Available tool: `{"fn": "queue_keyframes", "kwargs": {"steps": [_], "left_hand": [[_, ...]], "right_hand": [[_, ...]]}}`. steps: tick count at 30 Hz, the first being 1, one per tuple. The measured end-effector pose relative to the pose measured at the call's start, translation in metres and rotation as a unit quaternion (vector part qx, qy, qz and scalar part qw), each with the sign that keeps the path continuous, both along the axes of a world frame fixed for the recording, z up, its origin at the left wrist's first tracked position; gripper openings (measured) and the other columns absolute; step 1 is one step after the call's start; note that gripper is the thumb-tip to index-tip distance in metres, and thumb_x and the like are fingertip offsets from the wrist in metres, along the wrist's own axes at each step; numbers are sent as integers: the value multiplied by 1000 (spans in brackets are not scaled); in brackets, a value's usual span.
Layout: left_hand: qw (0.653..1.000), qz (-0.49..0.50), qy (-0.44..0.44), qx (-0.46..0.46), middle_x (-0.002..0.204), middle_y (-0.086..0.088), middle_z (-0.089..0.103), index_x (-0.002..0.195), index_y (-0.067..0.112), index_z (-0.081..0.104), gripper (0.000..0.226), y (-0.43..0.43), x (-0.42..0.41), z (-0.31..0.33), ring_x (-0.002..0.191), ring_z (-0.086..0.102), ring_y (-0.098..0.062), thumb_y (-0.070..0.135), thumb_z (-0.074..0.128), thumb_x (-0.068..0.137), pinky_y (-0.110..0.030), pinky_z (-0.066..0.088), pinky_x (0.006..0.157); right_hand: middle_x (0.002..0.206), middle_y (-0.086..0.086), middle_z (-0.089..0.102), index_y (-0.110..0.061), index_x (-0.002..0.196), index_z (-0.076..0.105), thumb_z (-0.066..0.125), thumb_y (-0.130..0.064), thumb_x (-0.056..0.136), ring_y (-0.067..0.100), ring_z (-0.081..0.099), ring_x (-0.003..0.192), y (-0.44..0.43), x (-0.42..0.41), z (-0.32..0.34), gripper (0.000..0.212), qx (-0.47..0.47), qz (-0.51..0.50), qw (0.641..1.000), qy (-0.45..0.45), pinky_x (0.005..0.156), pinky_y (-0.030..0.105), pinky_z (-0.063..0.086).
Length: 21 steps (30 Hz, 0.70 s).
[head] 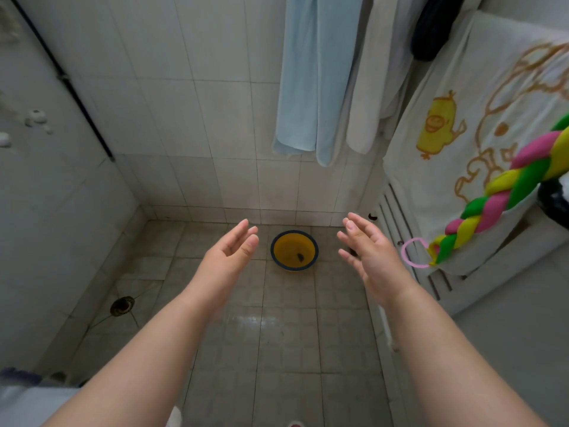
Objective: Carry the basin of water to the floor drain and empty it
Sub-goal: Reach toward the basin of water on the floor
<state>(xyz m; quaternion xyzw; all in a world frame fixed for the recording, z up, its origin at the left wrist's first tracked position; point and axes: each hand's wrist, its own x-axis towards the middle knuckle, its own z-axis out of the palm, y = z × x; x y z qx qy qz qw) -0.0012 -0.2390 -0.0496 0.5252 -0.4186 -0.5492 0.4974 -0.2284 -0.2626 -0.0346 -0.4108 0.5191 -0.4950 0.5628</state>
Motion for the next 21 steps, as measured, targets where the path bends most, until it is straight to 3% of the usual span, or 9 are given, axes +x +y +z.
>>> {"fn": "queue_keyframes", "kwargs": {"steps": [11,21], "left_hand": [[998,49,4,25,131,11,59,135,29,43,76,-63,-12,-22,125,50,-6,51,65,66,-41,31,114],[998,35,-2,53,137,6,53,136,28,44,74,-141,-5,-41,126,49,-10,51,64,68,-36,35,110]], "right_hand": [[137,-2,47,-18,139,39,51,-30,92,13,50,119,-68,-27,-13,50,18,11,1000,10,95,32,45],[128,-7,48,-19,140,38,50,-31,92,12,50,117,-135,-16,-34,51,36,4,999,11,93,29,45]]}}
